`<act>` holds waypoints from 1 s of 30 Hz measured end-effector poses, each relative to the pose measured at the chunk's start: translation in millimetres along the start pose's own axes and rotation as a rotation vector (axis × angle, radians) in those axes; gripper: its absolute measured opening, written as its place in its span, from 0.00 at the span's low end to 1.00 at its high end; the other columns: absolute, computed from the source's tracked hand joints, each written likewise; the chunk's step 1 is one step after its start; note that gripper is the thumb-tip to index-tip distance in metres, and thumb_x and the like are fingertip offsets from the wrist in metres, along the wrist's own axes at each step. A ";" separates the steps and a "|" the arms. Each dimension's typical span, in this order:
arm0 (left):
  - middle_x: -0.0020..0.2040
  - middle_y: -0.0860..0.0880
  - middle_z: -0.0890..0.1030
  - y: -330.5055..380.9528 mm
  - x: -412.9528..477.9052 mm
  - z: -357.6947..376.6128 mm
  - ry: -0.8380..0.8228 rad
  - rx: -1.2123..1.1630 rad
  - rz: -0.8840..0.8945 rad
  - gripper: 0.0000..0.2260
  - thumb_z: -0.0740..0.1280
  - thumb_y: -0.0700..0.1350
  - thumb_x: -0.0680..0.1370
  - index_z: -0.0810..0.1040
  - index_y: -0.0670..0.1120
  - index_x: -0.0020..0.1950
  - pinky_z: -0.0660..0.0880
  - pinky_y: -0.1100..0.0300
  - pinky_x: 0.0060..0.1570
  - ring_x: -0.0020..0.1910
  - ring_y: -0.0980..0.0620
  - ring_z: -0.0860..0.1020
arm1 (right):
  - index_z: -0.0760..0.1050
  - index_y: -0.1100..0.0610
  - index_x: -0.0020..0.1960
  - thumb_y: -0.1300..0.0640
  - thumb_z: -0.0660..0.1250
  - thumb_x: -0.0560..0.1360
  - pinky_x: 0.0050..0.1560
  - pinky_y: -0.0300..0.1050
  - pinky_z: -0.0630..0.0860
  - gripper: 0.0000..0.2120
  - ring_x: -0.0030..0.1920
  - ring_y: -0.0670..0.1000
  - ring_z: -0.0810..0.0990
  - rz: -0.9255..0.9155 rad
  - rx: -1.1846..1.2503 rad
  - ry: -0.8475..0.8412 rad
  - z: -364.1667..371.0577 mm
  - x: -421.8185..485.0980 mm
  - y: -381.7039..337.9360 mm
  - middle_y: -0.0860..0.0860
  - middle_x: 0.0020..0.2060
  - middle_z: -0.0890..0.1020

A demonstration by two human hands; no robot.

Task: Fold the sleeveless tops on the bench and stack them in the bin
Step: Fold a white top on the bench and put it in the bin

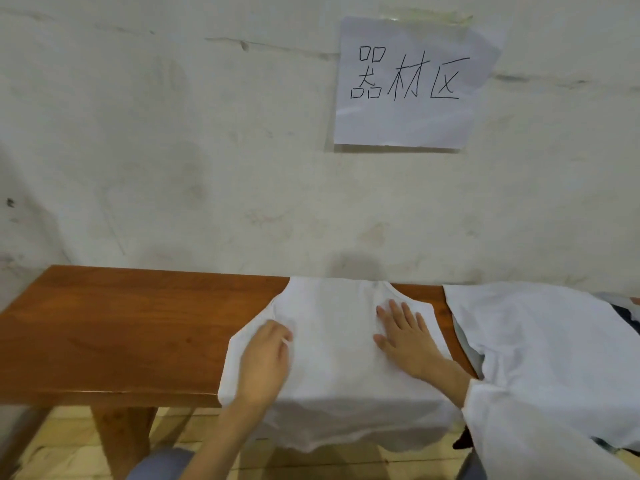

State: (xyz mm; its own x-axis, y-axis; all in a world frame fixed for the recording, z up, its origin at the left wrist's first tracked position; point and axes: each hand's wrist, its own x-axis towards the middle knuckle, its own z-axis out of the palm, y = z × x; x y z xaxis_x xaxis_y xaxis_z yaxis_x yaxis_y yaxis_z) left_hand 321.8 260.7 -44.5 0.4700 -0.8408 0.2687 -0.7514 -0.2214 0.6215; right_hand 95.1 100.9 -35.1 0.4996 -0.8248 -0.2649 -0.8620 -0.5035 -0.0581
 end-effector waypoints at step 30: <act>0.78 0.45 0.36 -36.4 21.7 0.1 -0.387 0.592 -0.129 0.40 0.30 0.73 0.68 0.37 0.56 0.77 0.30 0.41 0.68 0.75 0.39 0.36 | 0.38 0.50 0.78 0.31 0.49 0.76 0.74 0.57 0.40 0.39 0.77 0.57 0.39 0.142 0.155 -0.043 7.6 10.6 6.3 0.54 0.77 0.39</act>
State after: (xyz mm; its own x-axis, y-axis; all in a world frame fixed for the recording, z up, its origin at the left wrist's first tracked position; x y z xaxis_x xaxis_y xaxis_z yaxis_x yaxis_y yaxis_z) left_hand 359.3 250.5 -61.4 0.4566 -0.8804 -0.1279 -0.8775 -0.4694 0.0983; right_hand 94.3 90.9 -45.6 0.3710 -0.8713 -0.3213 -0.9280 -0.3347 -0.1638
